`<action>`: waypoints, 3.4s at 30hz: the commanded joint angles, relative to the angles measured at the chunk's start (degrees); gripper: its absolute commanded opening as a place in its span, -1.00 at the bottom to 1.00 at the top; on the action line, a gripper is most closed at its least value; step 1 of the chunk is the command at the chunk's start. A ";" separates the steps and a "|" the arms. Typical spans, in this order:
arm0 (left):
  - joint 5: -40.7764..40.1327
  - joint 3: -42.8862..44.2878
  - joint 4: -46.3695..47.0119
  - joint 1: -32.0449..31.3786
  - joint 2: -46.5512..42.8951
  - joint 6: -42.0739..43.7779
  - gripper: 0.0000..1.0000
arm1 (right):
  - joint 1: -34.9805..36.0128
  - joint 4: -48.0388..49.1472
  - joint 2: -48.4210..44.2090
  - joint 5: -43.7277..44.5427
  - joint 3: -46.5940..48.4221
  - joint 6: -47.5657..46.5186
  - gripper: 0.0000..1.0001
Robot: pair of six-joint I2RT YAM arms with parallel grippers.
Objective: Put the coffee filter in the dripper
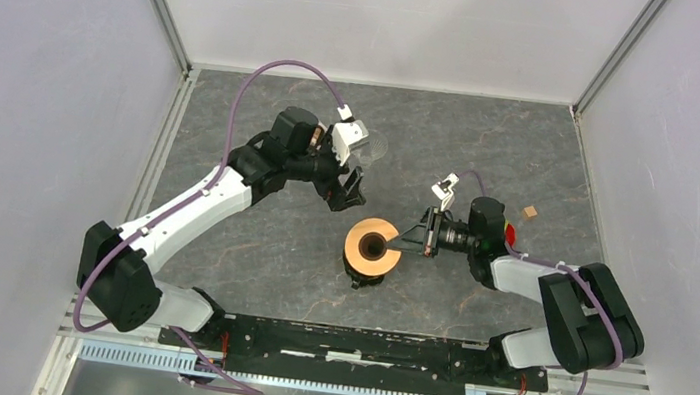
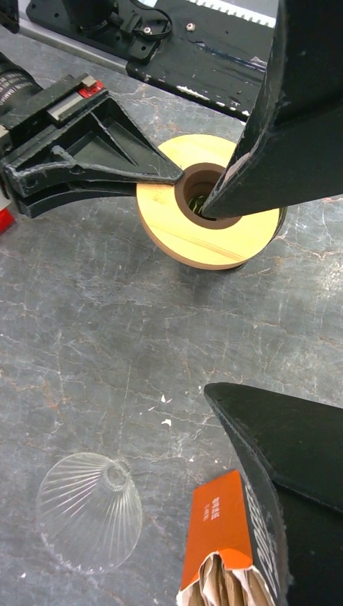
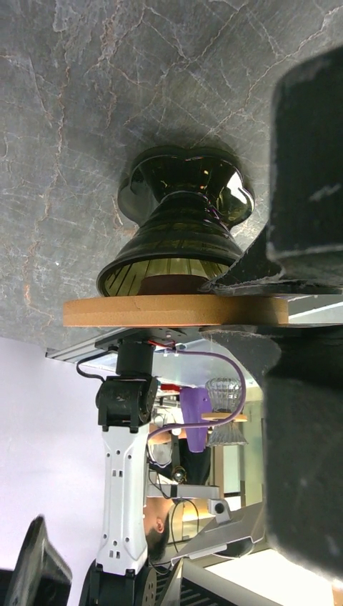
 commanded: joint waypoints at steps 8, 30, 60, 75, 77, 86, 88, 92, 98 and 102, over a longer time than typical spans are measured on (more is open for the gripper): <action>7.26 -1.51 -2.29 0.38 -0.40 2.71 0.77 | -0.53 10.64 0.82 -2.99 1.87 7.53 -1.00; 16.84 -7.51 5.17 0.91 6.19 -10.92 0.26 | -0.44 15.26 0.99 -3.89 0.12 9.09 -1.00; 18.12 -3.83 -1.36 2.36 13.36 -19.13 -0.96 | -0.43 -6.85 1.19 0.50 3.03 -5.29 -0.77; 15.54 0.14 -5.84 2.38 14.63 -16.42 -0.95 | -0.45 -8.21 4.93 -1.22 6.42 -5.92 -0.41; 15.38 1.07 -6.94 2.42 15.17 -15.96 -0.95 | -0.53 -9.06 5.17 -1.59 7.18 -6.62 -0.37; 14.37 2.08 -7.53 2.41 16.33 -15.78 -0.95 | -1.13 -10.89 5.94 -2.73 9.43 -8.21 -0.25; 14.13 2.28 -7.54 2.41 16.68 -15.69 -0.96 | -1.23 -10.91 5.94 -3.13 10.12 -8.20 -0.22; 13.55 2.47 -7.58 2.43 17.52 -15.69 -0.95 | -1.40 -10.95 5.69 -4.00 11.30 -8.20 -0.13; 12.50 2.38 -7.61 2.41 18.12 -15.51 -0.95 | -1.58 -11.32 5.15 -4.39 11.97 -8.80 -0.06; 12.37 2.46 -7.59 2.40 18.17 -15.51 -0.96 | -1.75 -12.44 4.72 -4.53 12.69 -9.98 0.00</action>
